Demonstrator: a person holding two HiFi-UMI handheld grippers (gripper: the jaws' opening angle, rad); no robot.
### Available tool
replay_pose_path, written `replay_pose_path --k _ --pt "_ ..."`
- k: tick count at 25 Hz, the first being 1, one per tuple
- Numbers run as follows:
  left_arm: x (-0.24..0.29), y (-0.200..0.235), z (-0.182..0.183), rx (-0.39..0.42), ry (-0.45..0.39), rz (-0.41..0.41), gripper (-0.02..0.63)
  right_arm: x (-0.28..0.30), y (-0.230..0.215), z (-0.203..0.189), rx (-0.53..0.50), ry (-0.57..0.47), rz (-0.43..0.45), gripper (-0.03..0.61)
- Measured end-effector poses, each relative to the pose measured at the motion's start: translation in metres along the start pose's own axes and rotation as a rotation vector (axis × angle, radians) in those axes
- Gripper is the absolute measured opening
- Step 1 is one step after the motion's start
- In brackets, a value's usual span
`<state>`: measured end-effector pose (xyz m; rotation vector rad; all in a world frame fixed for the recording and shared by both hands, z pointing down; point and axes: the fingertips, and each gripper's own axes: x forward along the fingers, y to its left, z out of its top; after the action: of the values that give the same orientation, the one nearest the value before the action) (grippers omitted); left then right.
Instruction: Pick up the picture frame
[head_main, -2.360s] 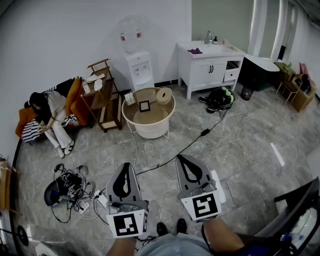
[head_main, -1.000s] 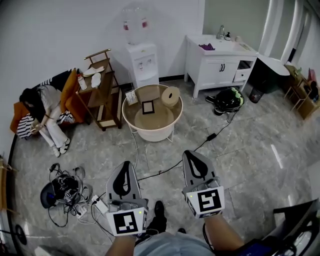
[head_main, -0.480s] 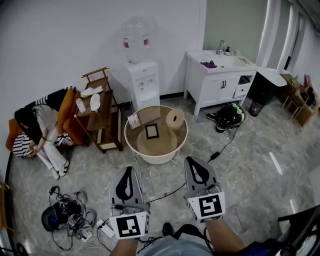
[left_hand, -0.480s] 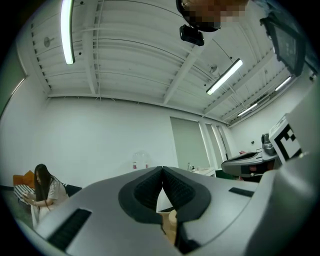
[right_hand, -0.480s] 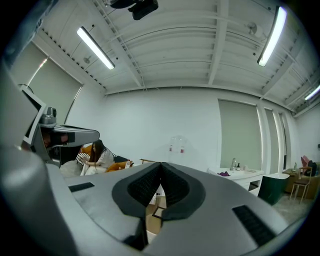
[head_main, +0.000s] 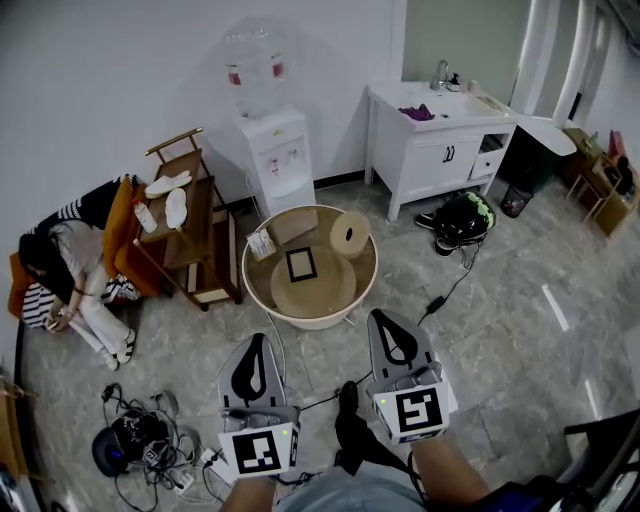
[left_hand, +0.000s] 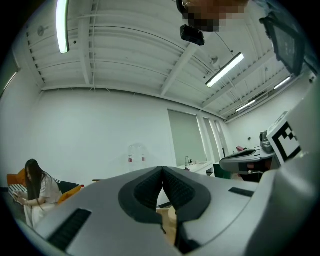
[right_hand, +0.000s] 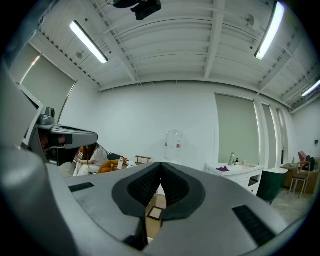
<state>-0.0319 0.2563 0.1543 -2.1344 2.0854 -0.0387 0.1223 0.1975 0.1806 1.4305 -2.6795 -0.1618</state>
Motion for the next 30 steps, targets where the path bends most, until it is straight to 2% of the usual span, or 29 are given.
replay_pose_path --k 6,13,18,20,30 --pt "0.088 0.002 -0.008 0.032 0.004 -0.017 0.015 0.079 -0.047 -0.004 0.020 -0.040 -0.023 0.014" --pt "0.189 0.011 -0.003 0.091 -0.011 -0.026 0.015 0.175 -0.092 0.001 0.053 -0.075 -0.002 0.014" --pt "0.225 0.020 0.015 0.103 -0.041 0.007 0.015 0.213 -0.115 0.023 0.051 -0.113 0.008 0.014" --pt "0.233 0.028 0.016 0.084 -0.045 0.031 0.015 0.226 -0.117 0.025 0.044 -0.107 0.028 0.014" --pt "0.282 0.088 -0.014 0.005 -0.018 0.109 0.015 0.309 -0.107 0.016 0.014 -0.049 0.080 0.014"
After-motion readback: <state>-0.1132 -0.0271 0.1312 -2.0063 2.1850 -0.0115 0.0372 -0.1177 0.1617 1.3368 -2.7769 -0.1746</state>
